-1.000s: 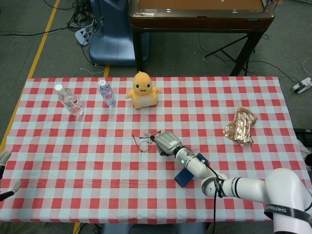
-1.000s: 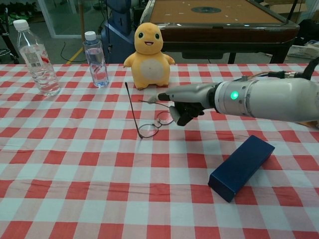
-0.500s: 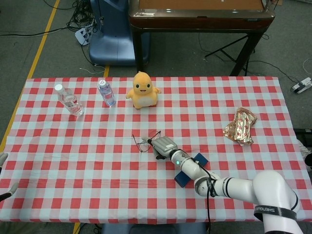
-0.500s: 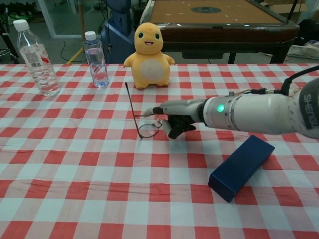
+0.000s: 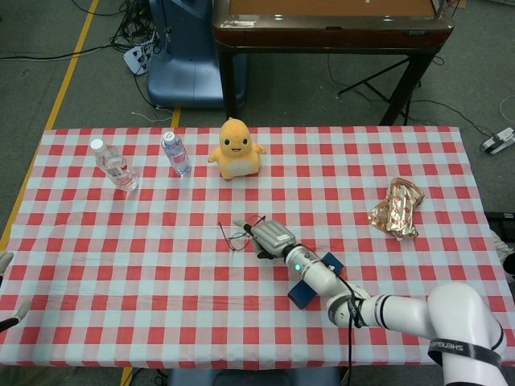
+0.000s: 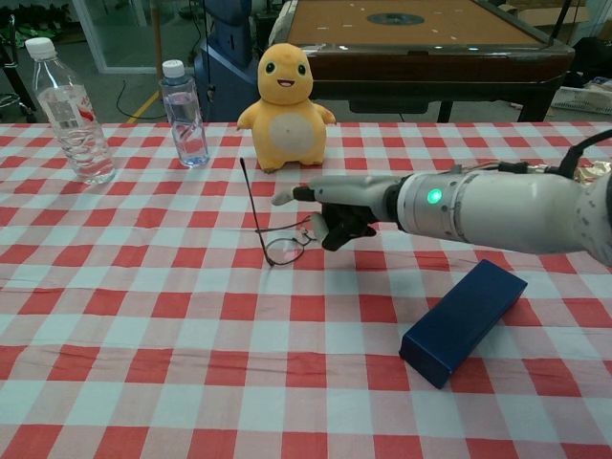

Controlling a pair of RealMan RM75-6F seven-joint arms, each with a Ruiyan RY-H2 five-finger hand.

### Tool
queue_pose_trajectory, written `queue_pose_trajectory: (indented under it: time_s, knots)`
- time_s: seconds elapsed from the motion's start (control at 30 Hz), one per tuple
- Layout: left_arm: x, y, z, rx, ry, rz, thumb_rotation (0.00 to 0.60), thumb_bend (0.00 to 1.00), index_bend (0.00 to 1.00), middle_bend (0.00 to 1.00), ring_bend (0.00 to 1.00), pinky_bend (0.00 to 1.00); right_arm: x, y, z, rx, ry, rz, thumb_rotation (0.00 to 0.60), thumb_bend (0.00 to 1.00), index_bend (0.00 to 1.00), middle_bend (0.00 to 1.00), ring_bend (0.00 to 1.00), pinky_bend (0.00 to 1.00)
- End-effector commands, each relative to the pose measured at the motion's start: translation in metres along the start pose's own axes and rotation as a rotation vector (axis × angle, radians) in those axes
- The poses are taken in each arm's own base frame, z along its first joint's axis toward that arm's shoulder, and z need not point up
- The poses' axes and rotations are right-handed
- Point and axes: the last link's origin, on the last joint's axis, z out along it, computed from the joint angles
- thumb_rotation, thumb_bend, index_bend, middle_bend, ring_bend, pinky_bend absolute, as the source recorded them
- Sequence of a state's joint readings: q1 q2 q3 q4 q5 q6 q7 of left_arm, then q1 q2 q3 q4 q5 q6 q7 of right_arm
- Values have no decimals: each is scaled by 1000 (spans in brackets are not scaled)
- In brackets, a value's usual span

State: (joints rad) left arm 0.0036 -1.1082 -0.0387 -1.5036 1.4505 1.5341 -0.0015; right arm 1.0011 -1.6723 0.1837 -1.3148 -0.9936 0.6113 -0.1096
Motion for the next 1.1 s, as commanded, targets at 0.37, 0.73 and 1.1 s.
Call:
queue_pose_trajectory:
  time_s: [0.37,0.73,1.1]
  knots:
    - [2,6,2,-15,4,4,600,260,78,77,81,0,45,-11,-31,58,178,-9,600,1000,0,977,850,829]
    - [3,6,2,-10,5,3,600,260,78,77,81,0,35,-64,-49,228,143,-125,600,1000,0,977,850,829]
    - [0,1,-1,1,-3,0,600,260,78,77,80,0,7,-65,-35,197,37,-163,600,1000,0,977,851,830]
